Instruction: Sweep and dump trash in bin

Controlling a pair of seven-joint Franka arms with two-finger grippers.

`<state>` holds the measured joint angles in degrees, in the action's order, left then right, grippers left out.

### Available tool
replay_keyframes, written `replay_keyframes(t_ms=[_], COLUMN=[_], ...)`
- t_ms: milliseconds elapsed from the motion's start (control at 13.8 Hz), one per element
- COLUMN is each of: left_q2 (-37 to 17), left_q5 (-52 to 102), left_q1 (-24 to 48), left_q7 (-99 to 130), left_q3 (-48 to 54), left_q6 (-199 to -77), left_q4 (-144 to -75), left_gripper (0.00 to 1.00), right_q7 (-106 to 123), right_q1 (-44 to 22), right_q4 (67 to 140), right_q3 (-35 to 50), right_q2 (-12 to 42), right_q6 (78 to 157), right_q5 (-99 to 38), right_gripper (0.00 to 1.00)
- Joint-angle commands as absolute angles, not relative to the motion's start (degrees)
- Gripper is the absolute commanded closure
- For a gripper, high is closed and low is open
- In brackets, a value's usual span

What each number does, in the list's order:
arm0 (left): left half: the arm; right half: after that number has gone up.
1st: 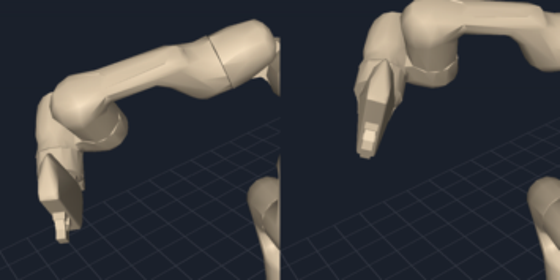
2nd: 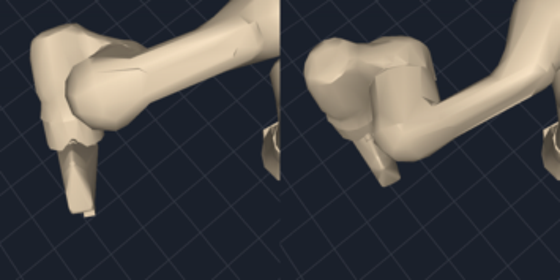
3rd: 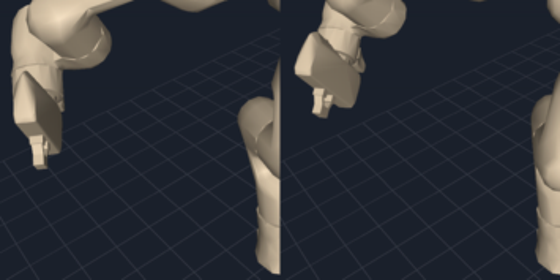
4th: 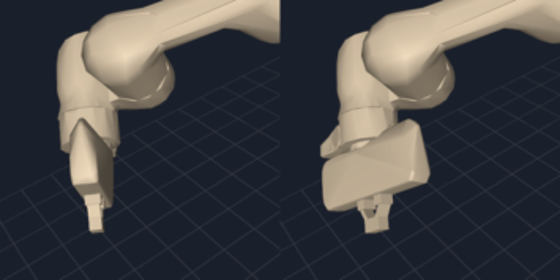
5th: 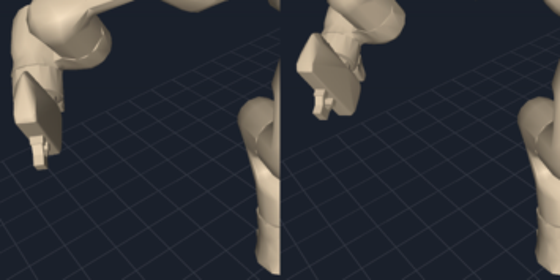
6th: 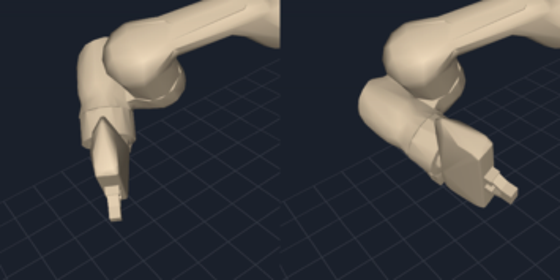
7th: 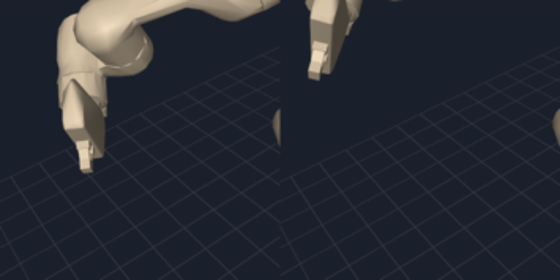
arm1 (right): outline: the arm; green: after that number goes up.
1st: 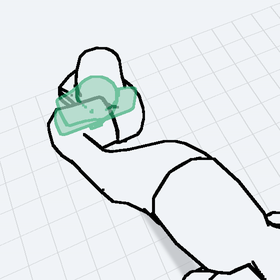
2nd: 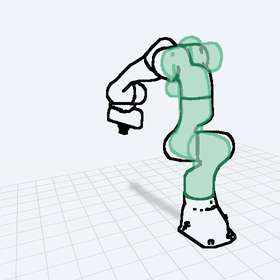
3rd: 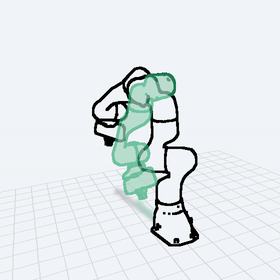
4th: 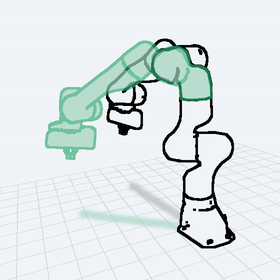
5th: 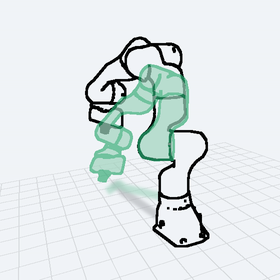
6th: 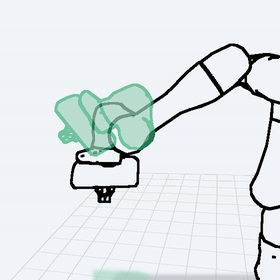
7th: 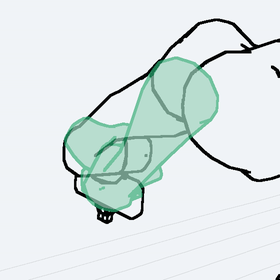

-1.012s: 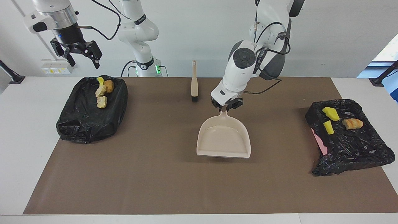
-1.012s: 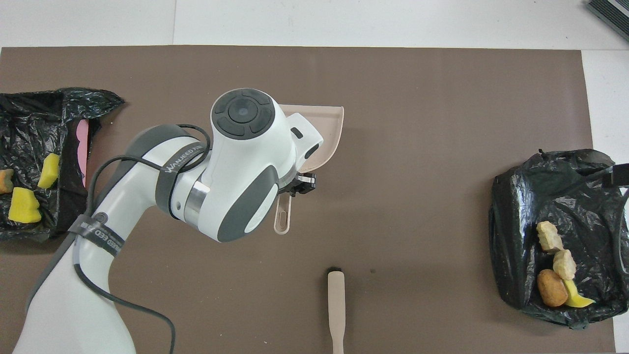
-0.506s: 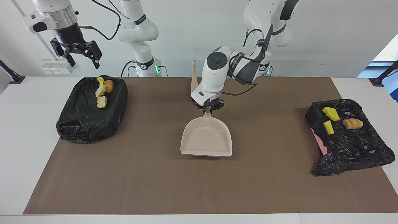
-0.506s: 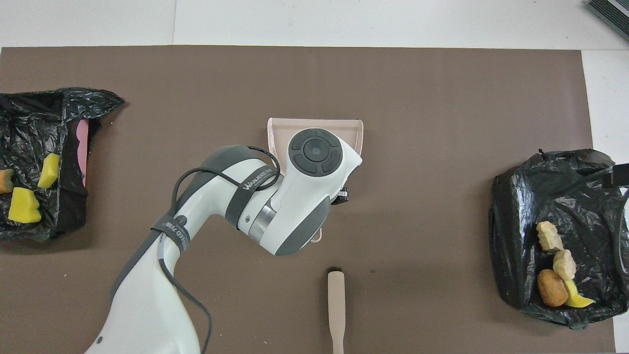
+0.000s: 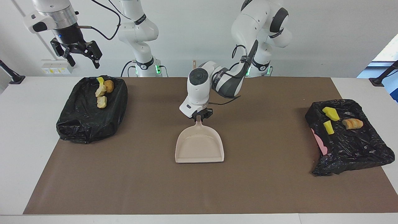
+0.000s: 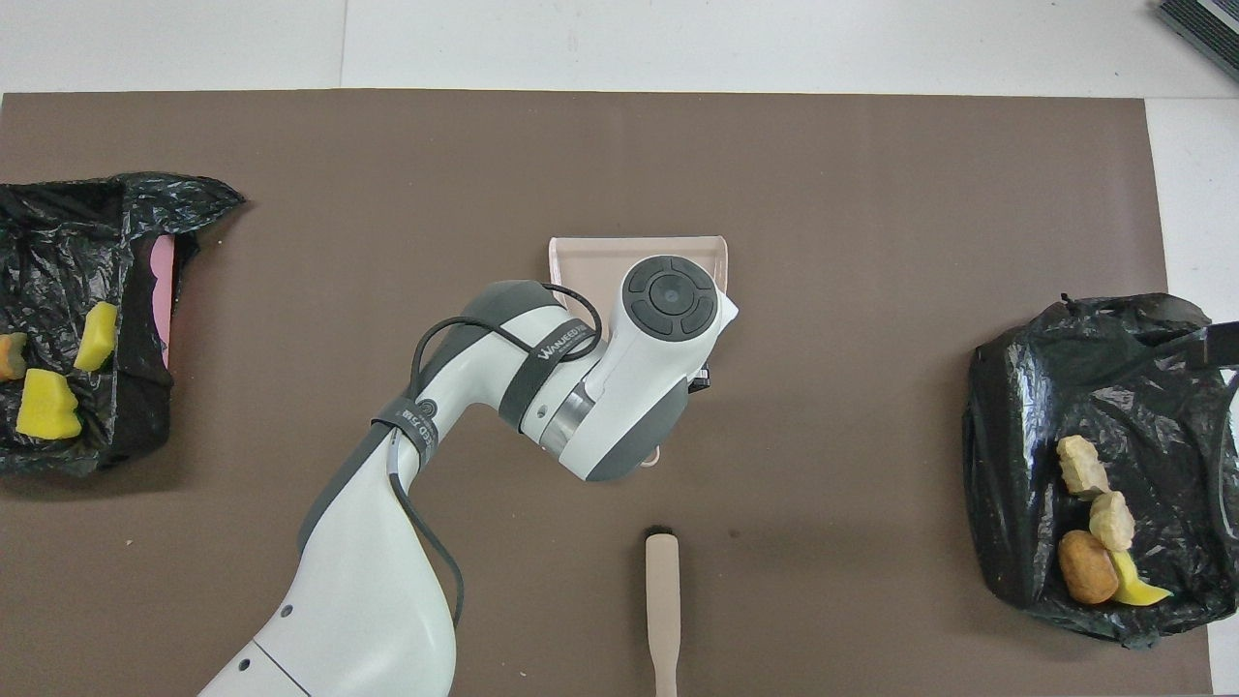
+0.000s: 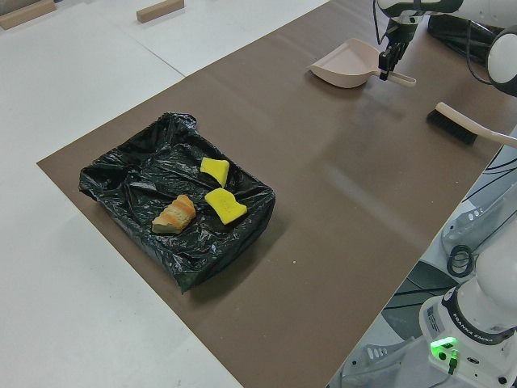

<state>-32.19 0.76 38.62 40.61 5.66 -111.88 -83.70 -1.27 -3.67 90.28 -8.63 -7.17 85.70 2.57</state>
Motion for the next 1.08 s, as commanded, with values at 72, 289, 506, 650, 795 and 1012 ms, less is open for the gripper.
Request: replay_keyframes(t_ms=[72, 289, 506, 650, 795, 1012], left_q2=[-33.0, -30.8, -22.6, -19.1, -17.2, -12.6], left_q5=[-0.9, 0.0, 0.5, 0.5, 0.5, 0.5], left_q1=[38.6, 37.7, 34.7, 32.9, 28.8, 21.7], left_q7=[40.5, 39.8, 39.6, 38.2, 31.0, 20.9], left_q3=[4.9, 5.1, 5.1, 4.8, 4.9, 5.0], left_q6=[-112.3, -111.7, -110.4, -107.0, -102.7, -97.2], left_q4=[-83.1, -83.2, -88.8, -90.3, -90.7, -91.7], left_gripper=[0.01, 0.0, 0.0, 0.0, 0.0, 0.0], right_q7=[-0.2, -0.2, -0.2, -0.2, -0.2, -0.2], right_q1=[-3.6, -3.6, -3.6, -3.6, -3.5, -3.6], right_q4=[89.5, 89.5, 89.5, 89.5, 89.5, 89.5], right_q3=[-8.6, -8.6, -8.6, -8.6, -8.6, -8.6], right_q2=[-6.9, -6.9, -6.9, -6.9, -6.9, -6.9], right_q6=[84.6, 84.6, 84.6, 84.6, 84.6, 84.6], right_q5=[3.2, 3.1, 3.1, 3.2, 3.1, 3.1], right_gripper=[0.0, 0.0, 0.0, 0.0, 0.0, 0.0])
